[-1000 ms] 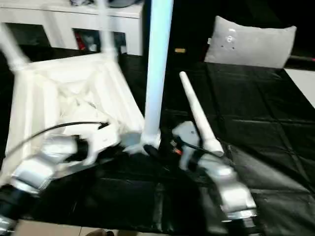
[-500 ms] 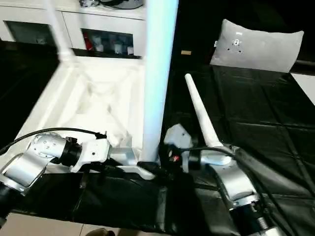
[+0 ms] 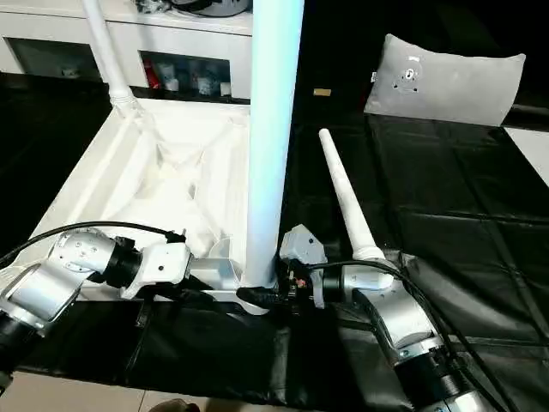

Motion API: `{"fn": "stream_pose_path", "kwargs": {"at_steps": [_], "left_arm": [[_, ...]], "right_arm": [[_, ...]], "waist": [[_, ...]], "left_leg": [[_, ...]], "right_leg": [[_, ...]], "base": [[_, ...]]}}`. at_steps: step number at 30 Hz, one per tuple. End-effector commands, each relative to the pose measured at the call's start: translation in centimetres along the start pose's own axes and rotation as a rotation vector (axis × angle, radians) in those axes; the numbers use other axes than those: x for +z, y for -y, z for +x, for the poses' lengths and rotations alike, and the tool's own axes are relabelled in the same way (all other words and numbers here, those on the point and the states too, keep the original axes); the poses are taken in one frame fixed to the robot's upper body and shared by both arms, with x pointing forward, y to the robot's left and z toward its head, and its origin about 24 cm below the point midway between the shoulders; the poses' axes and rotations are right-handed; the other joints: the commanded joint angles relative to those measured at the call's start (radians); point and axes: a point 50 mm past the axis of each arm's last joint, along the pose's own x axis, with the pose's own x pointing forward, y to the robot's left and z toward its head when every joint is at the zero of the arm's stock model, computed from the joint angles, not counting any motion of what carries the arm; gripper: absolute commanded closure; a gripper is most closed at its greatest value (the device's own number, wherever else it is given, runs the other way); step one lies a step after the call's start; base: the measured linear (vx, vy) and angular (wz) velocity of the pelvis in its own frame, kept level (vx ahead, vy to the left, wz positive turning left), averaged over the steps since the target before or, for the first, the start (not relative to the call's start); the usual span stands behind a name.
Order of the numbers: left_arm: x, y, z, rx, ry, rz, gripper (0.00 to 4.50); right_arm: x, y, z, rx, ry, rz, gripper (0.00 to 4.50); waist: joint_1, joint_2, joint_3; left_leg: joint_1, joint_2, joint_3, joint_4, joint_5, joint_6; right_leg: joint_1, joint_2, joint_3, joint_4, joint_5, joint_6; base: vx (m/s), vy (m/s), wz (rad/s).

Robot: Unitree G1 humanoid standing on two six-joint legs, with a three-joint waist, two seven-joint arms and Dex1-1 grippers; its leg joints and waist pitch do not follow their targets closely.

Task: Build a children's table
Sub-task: Rotate leg to tighten

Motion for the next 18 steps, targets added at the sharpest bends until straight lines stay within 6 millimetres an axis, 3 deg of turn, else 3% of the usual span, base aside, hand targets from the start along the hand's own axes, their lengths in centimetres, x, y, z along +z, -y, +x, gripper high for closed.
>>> {"fn": "stream_pose_path", "kwargs": {"at_steps": [1,9,12,15,16,18], "left_arm": [[1.0,-0.1,0.3,-0.054,-0.005,0.084,4.5],[1.1,0.1,0.3,-0.034,0.028,0.051,4.5],[1.6,0.1,0.8,0.076,0.062,-0.053,4.5],[2.2,-0.2,1.3,0.162,0.097,-0.126,4.5],[2.9,-0.4,2.0,0.237,0.118,-0.179,4.5],[3.6,-0.8,2.7,0.321,0.127,-0.228,4.5]], "right_arm": [[-0.3,0.2,-0.2,-0.009,-0.02,0.015,1.8],[-0.6,-0.4,0.3,0.007,0.006,0.057,1.84],[-1.0,-1.0,1.5,-0.069,0.045,0.149,1.84],[-1.1,-1.0,2.5,-0.152,0.06,0.182,1.85],[-1.2,-0.8,3.7,-0.252,0.074,0.226,1.85],[-1.2,-0.6,4.8,-0.338,0.094,0.275,1.85]], "waist": [[-0.003,0.01,-0.073],[-0.003,0.008,-0.073],[-0.006,0.01,-0.07],[-0.013,0.011,-0.063],[-0.021,0.009,-0.056],[-0.035,0.008,-0.053]], "left_leg": [[0.021,0.045,-0.01,-0.064,-0.162,0.022],[0.019,0.045,-0.01,-0.063,-0.148,0.027],[0.018,0.048,-0.011,-0.066,-0.15,0.022],[0.022,0.045,-0.012,-0.072,-0.222,-0.004],[0.022,0.044,-0.015,-0.077,-0.268,-0.027],[0.023,0.043,-0.02,-0.08,-0.311,-0.045]], "right_leg": [[0.042,-0.077,0.048,-0.067,-0.031,-0.246],[0.042,-0.077,0.047,-0.064,-0.016,-0.248],[0.04,-0.077,0.047,-0.062,-0.009,-0.256],[0.036,-0.078,0.047,-0.076,-0.141,-0.239],[0.034,-0.079,0.049,-0.084,-0.241,-0.216],[0.029,-0.082,0.047,-0.093,-0.332,-0.193]], "base": [[0.0,0.0,0.0],[0.0,0.0,0.0],[0.0,0.0,0.0],[0.0,0.0,0.0],[0.0,0.0,0.0],[0.0,0.0,0.0]]}}
